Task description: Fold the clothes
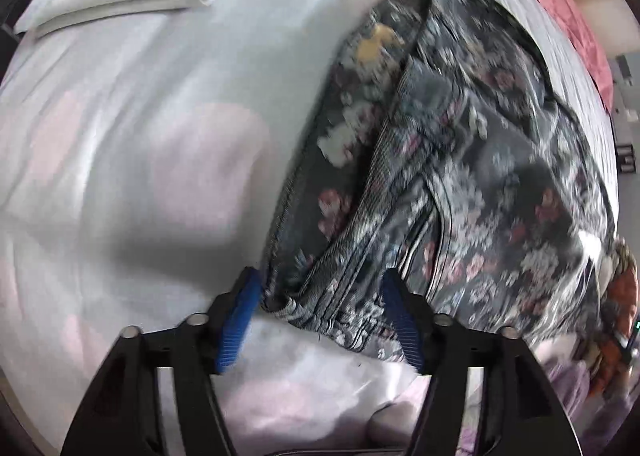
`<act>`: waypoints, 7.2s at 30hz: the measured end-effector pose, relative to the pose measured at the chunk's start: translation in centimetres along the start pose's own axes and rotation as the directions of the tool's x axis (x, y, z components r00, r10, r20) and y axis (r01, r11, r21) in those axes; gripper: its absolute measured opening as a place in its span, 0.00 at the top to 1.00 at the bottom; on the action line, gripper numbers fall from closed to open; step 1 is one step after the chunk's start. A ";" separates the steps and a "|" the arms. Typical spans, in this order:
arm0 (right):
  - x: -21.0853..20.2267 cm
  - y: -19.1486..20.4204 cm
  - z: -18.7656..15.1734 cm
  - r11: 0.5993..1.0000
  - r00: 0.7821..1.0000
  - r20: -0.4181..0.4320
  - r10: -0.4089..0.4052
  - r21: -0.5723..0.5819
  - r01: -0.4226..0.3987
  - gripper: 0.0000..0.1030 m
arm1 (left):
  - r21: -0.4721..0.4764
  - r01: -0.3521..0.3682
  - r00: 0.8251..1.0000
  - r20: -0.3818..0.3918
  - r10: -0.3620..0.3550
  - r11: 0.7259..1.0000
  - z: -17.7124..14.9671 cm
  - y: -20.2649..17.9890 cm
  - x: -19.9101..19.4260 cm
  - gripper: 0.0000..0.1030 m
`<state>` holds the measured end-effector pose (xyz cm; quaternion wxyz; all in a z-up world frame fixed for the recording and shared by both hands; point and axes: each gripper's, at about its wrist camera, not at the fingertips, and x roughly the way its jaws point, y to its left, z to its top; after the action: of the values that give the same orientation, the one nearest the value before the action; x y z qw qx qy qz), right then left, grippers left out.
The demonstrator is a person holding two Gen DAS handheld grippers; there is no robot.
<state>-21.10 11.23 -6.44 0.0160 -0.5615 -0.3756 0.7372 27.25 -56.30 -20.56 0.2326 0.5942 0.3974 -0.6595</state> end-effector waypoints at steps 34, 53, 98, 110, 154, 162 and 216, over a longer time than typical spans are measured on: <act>4.0 0.0 -4.1 0.990 0.990 -0.096 0.102 0.111 -0.091 0.85 | 0.181 -0.336 0.942 0.075 0.327 0.924 1.2 1.7 -3.0 0.90; -3.1 3.1 2.8 0.982 0.981 0.118 0.155 0.090 -0.166 0.76 | 0.358 -0.319 0.911 0.372 0.179 0.878 9.6 -10.4 -7.1 0.55; 12.7 3.1 26.4 0.903 0.948 0.185 0.258 0.303 -0.305 0.76 | 0.329 -0.440 0.818 0.530 0.222 0.836 22.7 -16.9 4.8 0.74; 1.8 3.6 26.0 0.956 0.948 0.317 0.032 0.267 -0.122 0.87 | 0.208 -0.500 0.741 0.606 0.290 0.841 22.5 -14.9 -1.5 0.86; -1.2 10.3 22.6 0.915 0.921 0.233 0.313 0.186 -0.359 0.52 | 0.380 -0.417 0.860 0.458 0.224 0.825 16.9 -7.7 -5.5 0.47; -4.5 8.1 12.1 0.854 0.867 0.209 0.453 0.175 -0.489 0.52 | 0.482 -0.361 0.922 0.311 0.230 0.798 9.8 -4.5 -3.8 0.43; -6.7 18.5 -4.6 0.454 0.506 0.398 0.765 0.223 -0.862 0.52 | 0.456 -0.445 0.892 0.304 0.335 0.771 3.7 0.5 -4.5 0.81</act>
<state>-7.41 -2.60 -11.99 -0.2743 -0.5626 0.1000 0.7734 26.25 -60.34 -16.40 0.2374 0.6326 0.0478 -0.7357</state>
